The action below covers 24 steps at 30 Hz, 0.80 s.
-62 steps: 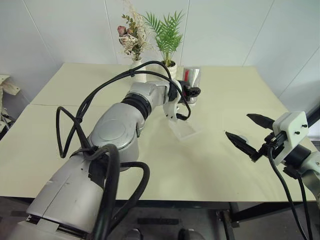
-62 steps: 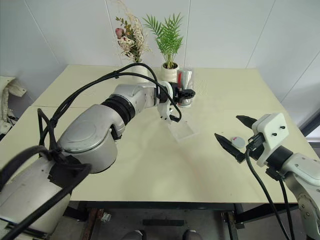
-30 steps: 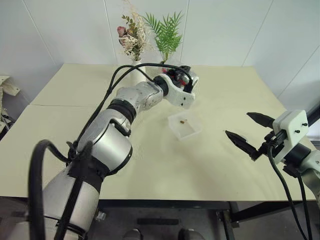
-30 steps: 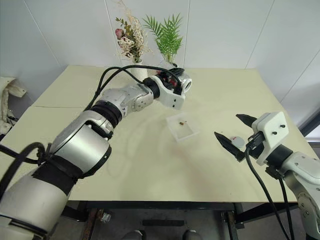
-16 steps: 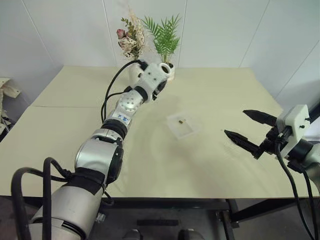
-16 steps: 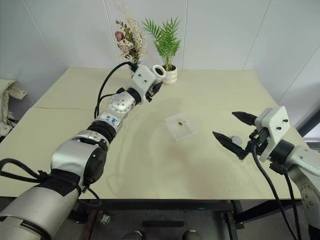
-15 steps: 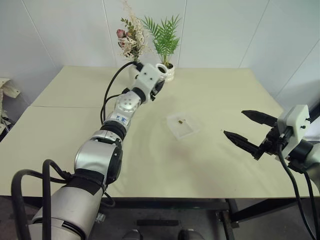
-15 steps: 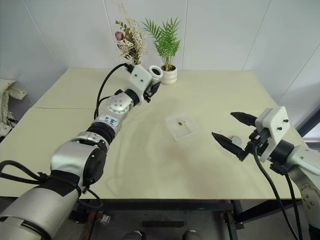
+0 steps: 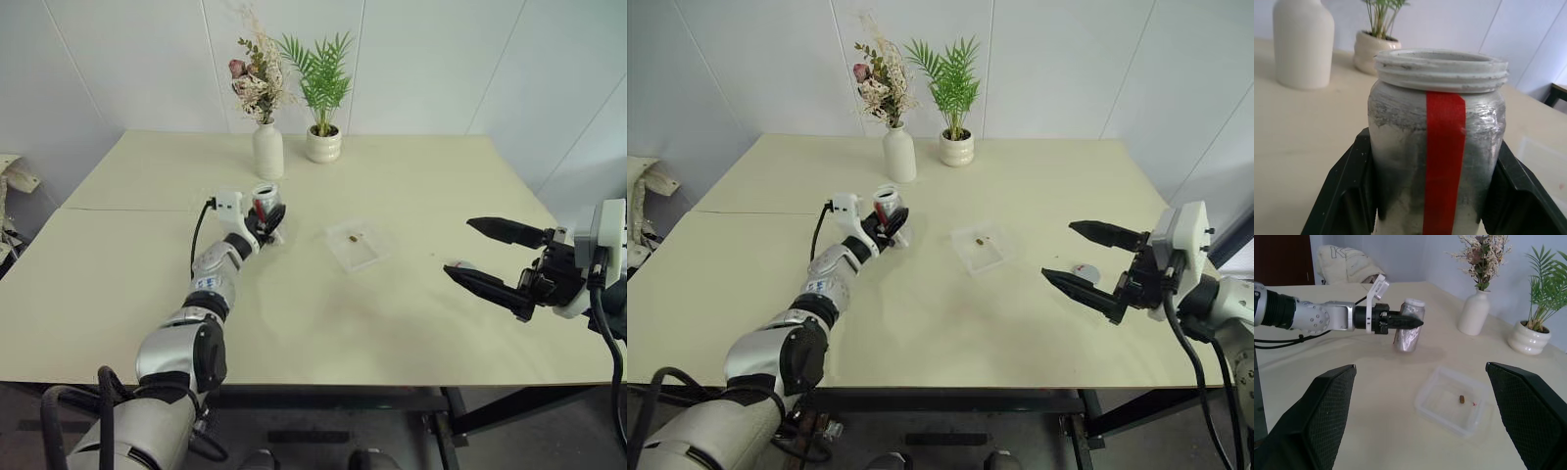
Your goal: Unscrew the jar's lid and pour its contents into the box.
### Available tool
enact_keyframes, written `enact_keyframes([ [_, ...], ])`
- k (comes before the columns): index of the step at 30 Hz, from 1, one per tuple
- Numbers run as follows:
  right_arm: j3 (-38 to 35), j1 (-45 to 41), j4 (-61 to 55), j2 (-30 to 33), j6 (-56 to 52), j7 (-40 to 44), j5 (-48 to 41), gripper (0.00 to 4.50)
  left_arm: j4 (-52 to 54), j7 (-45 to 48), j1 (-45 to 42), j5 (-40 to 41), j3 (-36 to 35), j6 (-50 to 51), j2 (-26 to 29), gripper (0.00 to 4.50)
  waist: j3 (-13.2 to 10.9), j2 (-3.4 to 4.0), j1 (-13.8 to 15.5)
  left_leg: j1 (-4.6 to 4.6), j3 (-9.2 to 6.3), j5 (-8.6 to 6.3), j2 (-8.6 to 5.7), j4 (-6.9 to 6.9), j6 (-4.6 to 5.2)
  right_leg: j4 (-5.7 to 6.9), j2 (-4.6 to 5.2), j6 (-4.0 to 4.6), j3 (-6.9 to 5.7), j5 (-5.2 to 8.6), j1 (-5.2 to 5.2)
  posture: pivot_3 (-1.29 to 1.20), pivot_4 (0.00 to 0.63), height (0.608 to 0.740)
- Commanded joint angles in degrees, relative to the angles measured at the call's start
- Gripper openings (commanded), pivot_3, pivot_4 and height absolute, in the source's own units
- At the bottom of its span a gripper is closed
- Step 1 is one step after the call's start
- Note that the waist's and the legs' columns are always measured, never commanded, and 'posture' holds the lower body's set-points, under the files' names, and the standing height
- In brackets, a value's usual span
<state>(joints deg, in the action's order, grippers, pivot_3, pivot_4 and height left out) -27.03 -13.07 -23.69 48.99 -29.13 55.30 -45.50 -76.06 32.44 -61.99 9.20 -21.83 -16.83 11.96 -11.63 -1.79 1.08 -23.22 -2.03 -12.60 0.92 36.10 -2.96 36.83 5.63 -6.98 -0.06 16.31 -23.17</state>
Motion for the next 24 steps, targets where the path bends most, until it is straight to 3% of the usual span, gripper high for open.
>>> enact_keyframes([
  [1, 0.40, -1.11, 0.26, 1.57, 0.99, 0.97, 0.29, 4.48, 2.75, 1.85, 0.39, 0.36, 0.99, -1.54, -0.10, 2.18, 0.00, 0.00, 0.09, -0.01, 0.00, 0.00, 0.00, 0.00, 0.00, -0.01, 0.00, 0.00, 0.00, -0.01, 0.00, 0.00, 0.150, 0.740],
  [15, 0.93, -0.75, -0.19, 1.59, 1.34, 0.91, 1.23, 4.48, 3.06, 3.77, 1.44, -4.17, 7.97, -1.30, 2.32, 2.18, 0.01, 0.03, -0.09, 0.04, 0.02, -0.01, 0.04, -0.08, 0.11, -0.87, -0.08, -0.13, 0.00, -0.38, 0.38, 0.00, 0.150, 0.740],
  [22, 0.75, -0.38, -0.56, 1.43, 1.54, 0.55, 1.44, 4.50, 3.81, 6.80, 2.12, -4.24, 9.40, -2.18, 3.29, 4.30, 0.01, 0.02, 0.00, 0.02, 0.05, -0.05, 0.04, -0.11, 0.20, -1.07, -0.07, -0.18, 0.00, -0.43, 0.47, 0.00, 0.150, 0.740],
  [24, 0.90, -0.42, -0.42, 1.41, 1.69, 0.55, 1.63, 4.50, 3.95, 7.08, 2.22, -4.04, 9.36, -2.23, 3.81, 4.48, 0.01, 0.02, 0.03, 0.02, 0.05, -0.06, 0.04, -0.12, 0.21, -1.11, -0.07, -0.18, 0.00, -0.43, 0.47, 0.00, 0.150, 0.740],
])
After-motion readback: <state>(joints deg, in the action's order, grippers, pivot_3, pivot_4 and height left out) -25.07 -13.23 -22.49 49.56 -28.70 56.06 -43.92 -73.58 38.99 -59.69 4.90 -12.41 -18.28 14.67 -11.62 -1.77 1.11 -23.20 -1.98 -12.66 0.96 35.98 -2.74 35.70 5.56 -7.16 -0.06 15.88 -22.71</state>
